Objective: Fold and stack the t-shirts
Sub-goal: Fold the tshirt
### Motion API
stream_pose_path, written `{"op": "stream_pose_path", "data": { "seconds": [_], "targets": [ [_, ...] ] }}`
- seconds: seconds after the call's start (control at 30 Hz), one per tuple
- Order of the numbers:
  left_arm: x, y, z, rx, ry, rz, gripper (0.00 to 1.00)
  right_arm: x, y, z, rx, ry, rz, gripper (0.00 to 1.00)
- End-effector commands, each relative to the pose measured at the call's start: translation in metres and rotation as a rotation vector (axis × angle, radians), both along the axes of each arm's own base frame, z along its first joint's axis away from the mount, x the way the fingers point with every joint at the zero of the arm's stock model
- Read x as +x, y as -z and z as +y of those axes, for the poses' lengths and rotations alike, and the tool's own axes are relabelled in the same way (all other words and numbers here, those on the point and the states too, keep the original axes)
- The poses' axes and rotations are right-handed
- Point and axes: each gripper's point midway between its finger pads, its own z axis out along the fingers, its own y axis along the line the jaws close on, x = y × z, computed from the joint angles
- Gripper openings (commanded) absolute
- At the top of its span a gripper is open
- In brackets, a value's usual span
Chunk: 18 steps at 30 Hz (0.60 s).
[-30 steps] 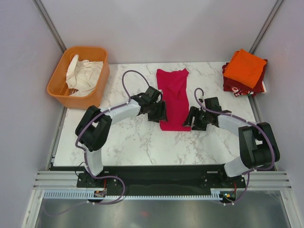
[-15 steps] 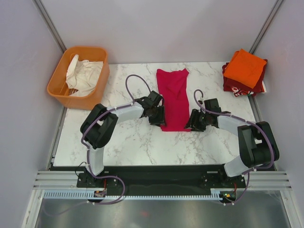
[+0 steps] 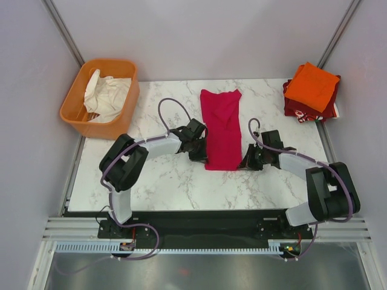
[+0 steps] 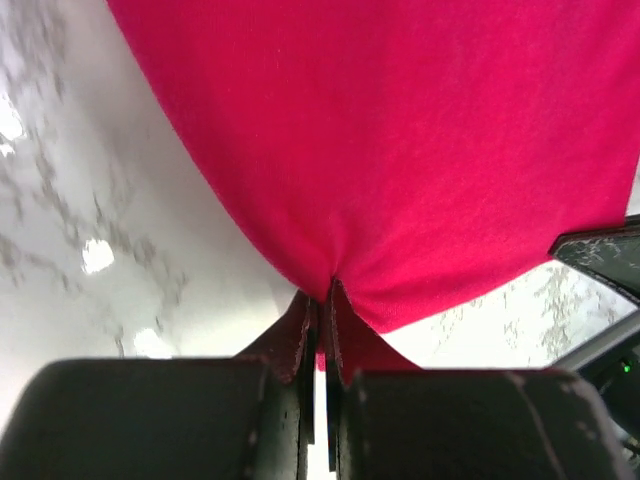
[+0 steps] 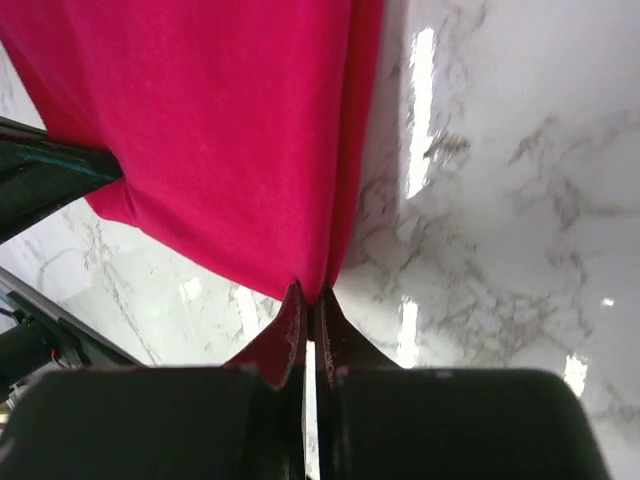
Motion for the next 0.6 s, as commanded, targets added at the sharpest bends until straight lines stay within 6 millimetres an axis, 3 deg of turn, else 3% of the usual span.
{"op": "stream_pose_path", "data": {
  "seconds": [0.0, 0.07, 0.1, 0.33, 0.43, 0.57],
  "targets": [
    [-0.021, -0.025, 0.002, -0.04, -0.008, 0.011, 0.02, -0.015, -0.015, -0.001, 0.013, -0.003, -0.013, 0.0],
    [-0.037, -0.035, 0.006, -0.063, -0.005, 0.026, 0.02, -0.024, -0.03, -0.005, 0.012, 0.032, -0.036, 0.0],
    [-0.048, -0.035, 0.01, -0.061, 0.004, 0.047, 0.02, -0.024, -0.049, -0.005, 0.029, 0.045, -0.1, 0.0],
    [-0.099, -0.076, 0.009, -0.106, 0.071, 0.068, 0.02, -0.057, -0.1, -0.009, 0.08, 0.1, -0.157, 0.0],
    [-0.107, -0.099, 0.014, -0.13, 0.054, 0.058, 0.03, -0.064, -0.12, -0.01, 0.086, 0.098, -0.184, 0.0],
    [-0.102, -0.132, 0.01, -0.173, 0.058, 0.013, 0.04, -0.053, -0.152, -0.01, 0.093, 0.11, -0.255, 0.0]
  ]
}}
